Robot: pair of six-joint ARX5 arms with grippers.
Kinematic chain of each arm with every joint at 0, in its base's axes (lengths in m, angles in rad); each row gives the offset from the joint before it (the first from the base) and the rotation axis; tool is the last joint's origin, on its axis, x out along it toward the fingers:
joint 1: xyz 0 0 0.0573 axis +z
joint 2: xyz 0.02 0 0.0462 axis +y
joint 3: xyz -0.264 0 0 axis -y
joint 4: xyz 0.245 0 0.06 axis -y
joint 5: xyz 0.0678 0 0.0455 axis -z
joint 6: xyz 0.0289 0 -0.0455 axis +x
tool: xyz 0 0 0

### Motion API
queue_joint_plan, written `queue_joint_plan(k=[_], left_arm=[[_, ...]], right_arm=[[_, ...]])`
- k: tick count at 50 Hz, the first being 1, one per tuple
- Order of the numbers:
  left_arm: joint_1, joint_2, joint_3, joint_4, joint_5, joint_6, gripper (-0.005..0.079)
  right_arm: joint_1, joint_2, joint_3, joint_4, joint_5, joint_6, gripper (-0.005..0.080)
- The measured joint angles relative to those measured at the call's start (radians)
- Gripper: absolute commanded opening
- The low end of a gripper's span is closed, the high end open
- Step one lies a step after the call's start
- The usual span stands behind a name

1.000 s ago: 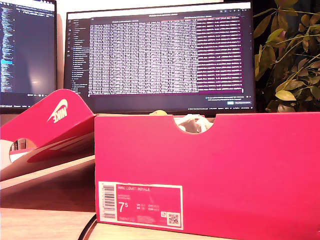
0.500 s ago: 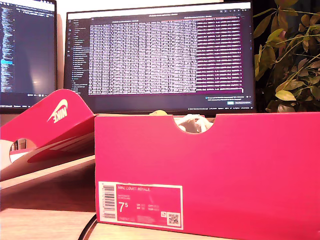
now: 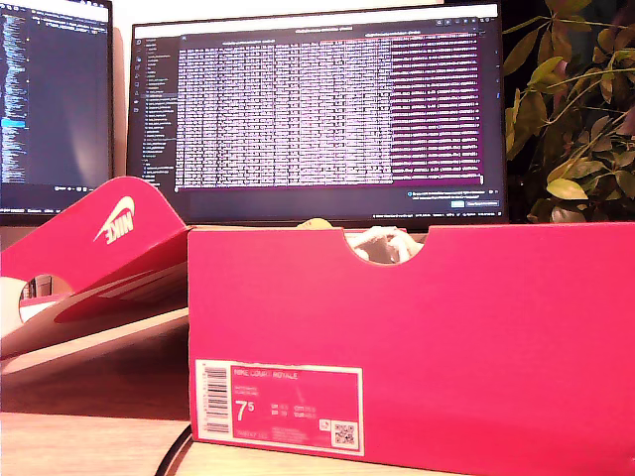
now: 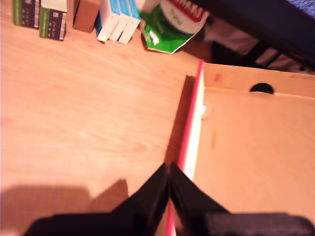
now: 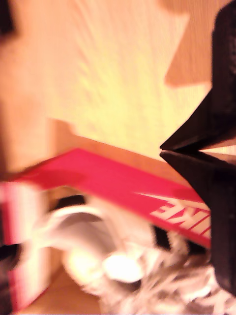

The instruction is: Close the red shoebox by pushing the lid with your left arm and holding the box in place with your right arm

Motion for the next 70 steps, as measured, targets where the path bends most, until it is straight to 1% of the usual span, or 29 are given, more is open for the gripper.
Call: queue_joint_plan(k=[8, 12, 22, 23, 24, 34, 40, 46, 58, 70], left_arm=[[0.014, 0.14, 0.07, -0.014, 0.026, 0.034, -0.0019], [0.018, 0.194, 0.101, -0.034, 0.048, 0.042, -0.0019], [0.02, 0.321, 0.209, -0.105, 0.077, 0.062, -0.0019], [0.02, 0.332, 0.217, -0.109, 0.077, 0.088, -0.0019], [0.02, 0.344, 0.224, -0.114, 0.077, 0.09, -0.0019], [0.024, 0.446, 0.255, -0.174, 0.086, 0.119, -0.0019], [0.026, 0.504, 0.256, -0.194, 0.136, 0.134, -0.0019], [0.026, 0.541, 0.256, -0.2, 0.199, 0.135, -0.0019], [0.025, 0.552, 0.256, -0.226, 0.273, 0.135, -0.0019], [0.019, 0.552, 0.257, -0.296, 0.353, 0.14, -0.0019]], right_arm=[[0.0, 0.118, 0.0, 0.058, -0.045, -0.013, -0.0012], [0.009, 0.163, 0.0, 0.081, -0.05, -0.014, -0.0012], [0.068, 0.253, 0.0, 0.148, -0.054, -0.014, -0.0012], [0.073, 0.258, 0.0, 0.154, -0.054, -0.013, -0.0012], [0.08, 0.265, 0.0, 0.163, -0.054, -0.013, -0.0012], [0.124, 0.288, 0.0, 0.212, -0.054, -0.006, -0.0012], [0.131, 0.288, 0.0, 0.238, -0.054, 0.01, -0.0012], [0.132, 0.288, 0.006, 0.238, -0.054, 0.011, -0.0012], [0.132, 0.288, 0.017, 0.243, -0.054, 0.011, -0.0012], [0.136, 0.339, 0.017, 0.248, -0.054, 0.011, -0.0012]])
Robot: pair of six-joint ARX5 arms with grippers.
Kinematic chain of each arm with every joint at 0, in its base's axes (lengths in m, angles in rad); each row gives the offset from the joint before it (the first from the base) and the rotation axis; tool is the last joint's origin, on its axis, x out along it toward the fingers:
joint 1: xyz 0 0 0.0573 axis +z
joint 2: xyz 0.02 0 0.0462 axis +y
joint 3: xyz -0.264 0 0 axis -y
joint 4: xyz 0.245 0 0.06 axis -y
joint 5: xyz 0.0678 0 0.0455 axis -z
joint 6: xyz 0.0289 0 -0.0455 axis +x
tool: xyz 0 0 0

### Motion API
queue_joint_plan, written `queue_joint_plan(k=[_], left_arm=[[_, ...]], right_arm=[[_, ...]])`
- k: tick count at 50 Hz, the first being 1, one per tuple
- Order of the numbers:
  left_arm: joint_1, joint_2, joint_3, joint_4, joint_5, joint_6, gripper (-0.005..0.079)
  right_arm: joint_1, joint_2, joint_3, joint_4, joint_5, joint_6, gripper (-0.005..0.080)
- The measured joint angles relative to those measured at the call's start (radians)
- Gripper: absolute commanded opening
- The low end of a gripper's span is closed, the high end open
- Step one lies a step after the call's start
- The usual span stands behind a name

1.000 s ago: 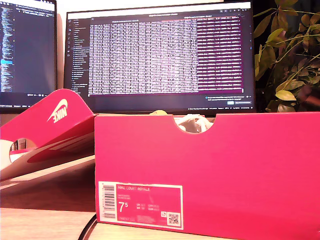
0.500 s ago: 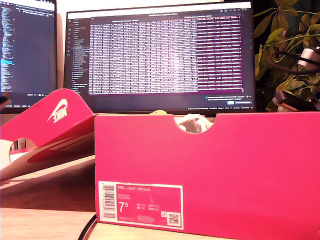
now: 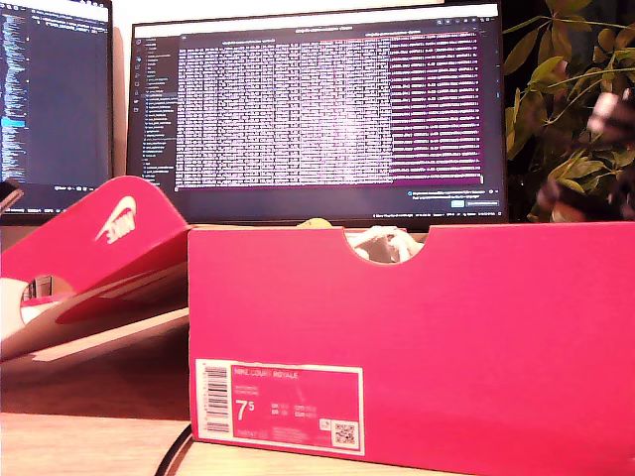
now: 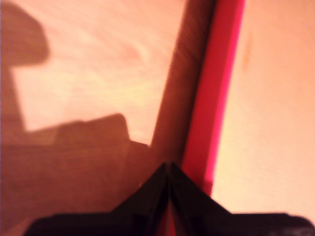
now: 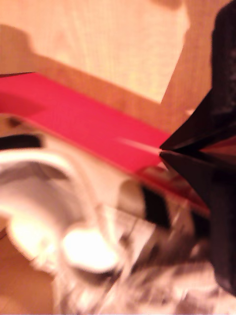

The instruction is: Close the red shoebox by pushing the lid with your left arm and holding the box in place with your right arm

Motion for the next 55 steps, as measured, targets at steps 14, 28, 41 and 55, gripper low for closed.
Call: queue_joint_plan(k=[14, 28, 41, 55], left_arm=[[0.0, 0.0, 0.001, 0.016, 0.041, 0.011, -0.0019], [0.024, 0.0, 0.06, -0.004, 0.148, 0.016, -0.0019], [0.04, 0.0, 0.165, -0.093, 0.209, 0.021, -0.0019], [0.044, -0.044, 0.29, -0.203, 0.291, 0.031, -0.0019]], right_arm=[[0.049, 0.01, 0.0, 0.008, 0.027, 0.002, -0.0012], [0.054, 0.01, 0.0, 0.01, 0.031, 0.002, -0.0012], [0.054, 0.01, 0.0, 0.014, 0.03, 0.002, -0.0012], [0.054, 0.01, 0.0, 0.021, 0.031, 0.002, -0.0012]])
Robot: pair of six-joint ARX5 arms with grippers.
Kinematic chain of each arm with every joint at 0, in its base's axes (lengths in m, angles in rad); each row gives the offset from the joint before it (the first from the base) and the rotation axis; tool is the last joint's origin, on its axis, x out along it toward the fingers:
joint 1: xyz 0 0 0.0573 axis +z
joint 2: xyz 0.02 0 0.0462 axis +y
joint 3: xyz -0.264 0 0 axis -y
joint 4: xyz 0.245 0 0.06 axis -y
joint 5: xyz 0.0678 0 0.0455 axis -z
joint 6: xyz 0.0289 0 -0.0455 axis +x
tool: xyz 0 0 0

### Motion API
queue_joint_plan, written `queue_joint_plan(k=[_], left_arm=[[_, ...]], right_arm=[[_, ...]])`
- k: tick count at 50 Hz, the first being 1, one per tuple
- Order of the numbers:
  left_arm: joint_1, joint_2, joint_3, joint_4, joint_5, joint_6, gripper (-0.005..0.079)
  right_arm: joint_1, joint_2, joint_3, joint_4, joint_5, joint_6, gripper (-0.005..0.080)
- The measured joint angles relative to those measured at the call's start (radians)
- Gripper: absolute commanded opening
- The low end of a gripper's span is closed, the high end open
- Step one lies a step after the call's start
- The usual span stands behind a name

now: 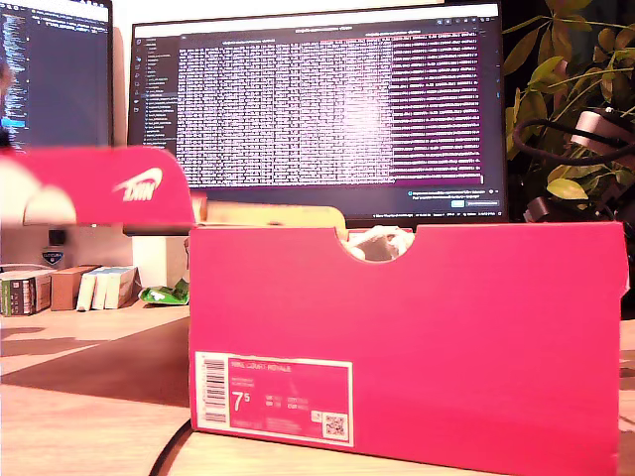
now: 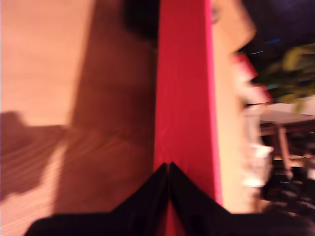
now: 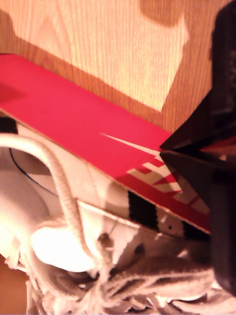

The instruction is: Close the red shoebox by pushing the lid with your left arm and holding the box in place with your right arm

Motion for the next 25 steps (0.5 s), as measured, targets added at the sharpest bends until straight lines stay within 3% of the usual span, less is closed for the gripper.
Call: queue_joint_plan(k=[13, 25], left_arm=[[-0.022, -0.148, 0.048, -0.053, 0.077, 0.001, -0.0019], [-0.085, -0.251, 0.051, -0.044, 0.087, -0.034, -0.0019]], right_arm=[[0.005, 0.0, 0.0, 0.018, -0.005, 0.0, -0.0012], [0.007, 0.0, 0.0, 0.023, -0.007, 0.0, -0.0012]])
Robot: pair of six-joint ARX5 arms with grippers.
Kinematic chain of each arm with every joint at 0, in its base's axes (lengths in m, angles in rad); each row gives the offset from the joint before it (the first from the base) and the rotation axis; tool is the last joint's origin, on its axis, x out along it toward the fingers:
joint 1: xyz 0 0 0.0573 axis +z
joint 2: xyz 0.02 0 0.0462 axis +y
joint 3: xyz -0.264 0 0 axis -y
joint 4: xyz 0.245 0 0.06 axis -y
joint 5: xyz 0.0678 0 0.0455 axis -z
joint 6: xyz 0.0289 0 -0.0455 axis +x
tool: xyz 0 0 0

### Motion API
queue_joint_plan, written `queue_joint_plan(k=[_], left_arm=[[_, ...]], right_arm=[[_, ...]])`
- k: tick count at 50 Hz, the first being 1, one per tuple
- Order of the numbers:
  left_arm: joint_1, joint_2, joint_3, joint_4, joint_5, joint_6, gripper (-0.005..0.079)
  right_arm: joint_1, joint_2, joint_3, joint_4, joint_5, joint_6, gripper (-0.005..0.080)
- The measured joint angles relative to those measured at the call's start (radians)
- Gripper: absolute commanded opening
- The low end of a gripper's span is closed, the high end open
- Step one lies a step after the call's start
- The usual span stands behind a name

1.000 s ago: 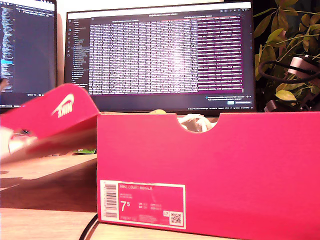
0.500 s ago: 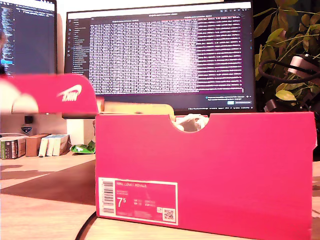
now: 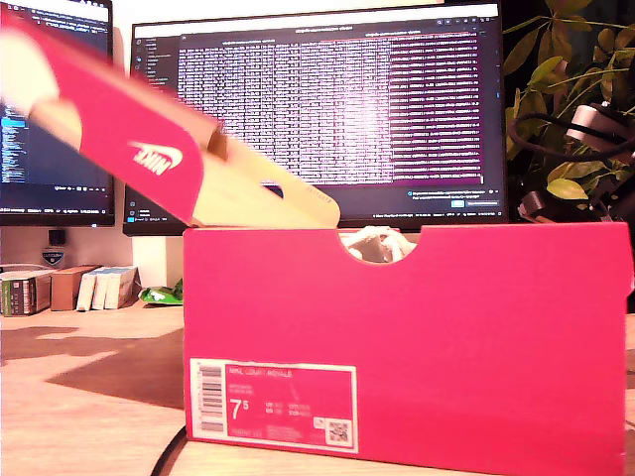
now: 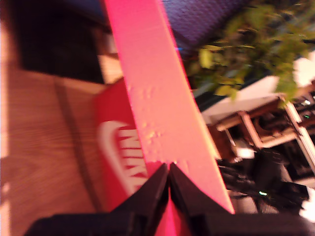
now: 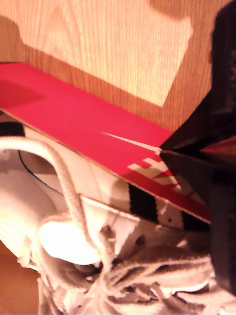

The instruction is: Close the red shoebox by pushing the lid with your left arm and holding the box in place with your right arm

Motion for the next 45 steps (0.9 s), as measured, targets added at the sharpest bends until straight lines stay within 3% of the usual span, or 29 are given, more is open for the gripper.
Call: queue_joint_plan(k=[13, 24, 33, 42, 45], left_arm=[[-0.129, -0.023, 0.022, 0.143, 0.008, -0.106, -0.0019], [-0.265, -0.036, 0.028, 0.303, -0.039, -0.209, -0.0019], [-0.357, -0.033, 0.028, 0.388, -0.066, -0.291, -0.0019], [-0.444, -0.031, 0.026, 0.437, -0.129, -0.294, -0.0019], [-0.464, -0.027, 0.026, 0.45, -0.146, -0.294, -0.0019]], right_arm=[[0.0, 0.0, 0.0, 0.01, -0.002, 0.0, -0.0012], [-0.003, 0.0, 0.0, 0.052, 0.003, -0.002, -0.0012], [-0.059, 0.0, 0.027, 0.041, 0.005, -0.029, -0.0013], [-0.134, -0.001, 0.129, -0.063, 0.186, -0.094, -0.0013], [-0.159, -0.001, 0.151, -0.108, 0.203, -0.132, -0.0013]])
